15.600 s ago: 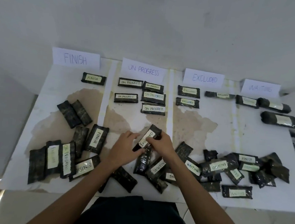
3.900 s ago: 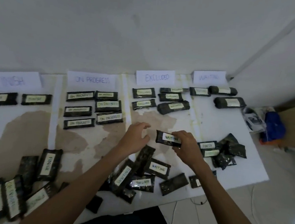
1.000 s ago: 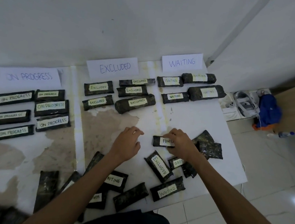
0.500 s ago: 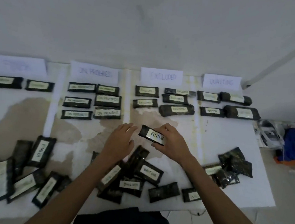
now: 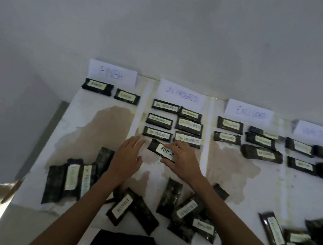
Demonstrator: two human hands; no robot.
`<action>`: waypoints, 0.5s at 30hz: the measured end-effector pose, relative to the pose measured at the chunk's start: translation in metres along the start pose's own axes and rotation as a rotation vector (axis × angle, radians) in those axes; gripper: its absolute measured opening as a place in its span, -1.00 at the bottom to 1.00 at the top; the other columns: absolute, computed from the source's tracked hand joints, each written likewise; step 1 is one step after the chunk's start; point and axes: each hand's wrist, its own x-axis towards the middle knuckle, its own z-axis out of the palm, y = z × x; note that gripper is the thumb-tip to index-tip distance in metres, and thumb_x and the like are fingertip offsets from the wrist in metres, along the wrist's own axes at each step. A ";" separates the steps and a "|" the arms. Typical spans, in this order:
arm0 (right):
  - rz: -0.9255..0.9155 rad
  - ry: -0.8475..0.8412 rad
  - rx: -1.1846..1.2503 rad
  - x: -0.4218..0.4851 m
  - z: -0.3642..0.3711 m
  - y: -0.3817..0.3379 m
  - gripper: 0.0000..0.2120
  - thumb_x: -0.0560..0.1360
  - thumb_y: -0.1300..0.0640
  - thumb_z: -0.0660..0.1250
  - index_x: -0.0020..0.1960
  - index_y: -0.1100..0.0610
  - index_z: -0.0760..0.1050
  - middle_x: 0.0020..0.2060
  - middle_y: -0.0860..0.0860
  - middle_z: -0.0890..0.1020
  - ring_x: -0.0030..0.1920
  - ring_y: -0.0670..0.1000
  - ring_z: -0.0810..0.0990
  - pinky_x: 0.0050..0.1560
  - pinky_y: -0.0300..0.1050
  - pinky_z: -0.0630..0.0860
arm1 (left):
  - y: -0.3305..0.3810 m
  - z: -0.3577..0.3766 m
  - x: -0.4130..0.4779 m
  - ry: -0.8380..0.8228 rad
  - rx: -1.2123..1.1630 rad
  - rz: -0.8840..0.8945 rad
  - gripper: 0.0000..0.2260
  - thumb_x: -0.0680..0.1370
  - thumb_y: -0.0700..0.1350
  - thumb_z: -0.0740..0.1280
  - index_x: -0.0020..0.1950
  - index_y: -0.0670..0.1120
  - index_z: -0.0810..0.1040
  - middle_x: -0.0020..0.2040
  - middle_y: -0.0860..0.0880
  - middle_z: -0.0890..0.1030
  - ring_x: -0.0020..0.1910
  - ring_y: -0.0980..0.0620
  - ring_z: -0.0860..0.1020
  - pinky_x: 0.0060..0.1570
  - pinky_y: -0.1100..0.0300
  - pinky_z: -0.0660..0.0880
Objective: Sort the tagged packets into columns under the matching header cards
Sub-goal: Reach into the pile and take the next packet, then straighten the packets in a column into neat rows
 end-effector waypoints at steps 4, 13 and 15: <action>-0.030 -0.015 -0.029 0.051 0.033 -0.034 -0.58 0.32 -0.06 0.50 0.13 0.05 0.57 -0.02 0.08 0.58 -0.04 0.17 0.52 -0.06 0.06 0.44 | -0.060 -0.021 0.012 -0.042 0.052 -0.062 -0.53 0.50 -0.17 0.23 0.41 -0.17 0.30 0.41 -0.20 0.34 0.40 -0.18 0.27 0.38 -0.01 0.20; -0.010 -0.097 -0.076 0.178 0.092 -0.081 -0.59 0.35 -0.02 0.48 0.16 0.05 0.55 0.04 0.10 0.55 0.03 0.19 0.47 -0.04 0.04 0.38 | -0.151 -0.048 0.044 -0.059 0.044 -0.222 -0.45 0.42 -0.27 0.30 0.41 -0.24 0.28 0.42 -0.32 0.26 0.37 -0.31 0.26 0.32 -0.16 0.26; -0.014 -0.114 -0.093 0.196 0.101 -0.084 -0.58 0.37 -0.02 0.47 0.20 0.04 0.53 0.09 0.09 0.54 0.09 0.18 0.44 0.00 0.04 0.35 | -0.161 -0.046 0.049 -0.065 0.042 -0.269 -0.44 0.46 -0.20 0.27 0.44 -0.22 0.22 0.46 -0.30 0.19 0.41 -0.30 0.19 0.33 -0.16 0.22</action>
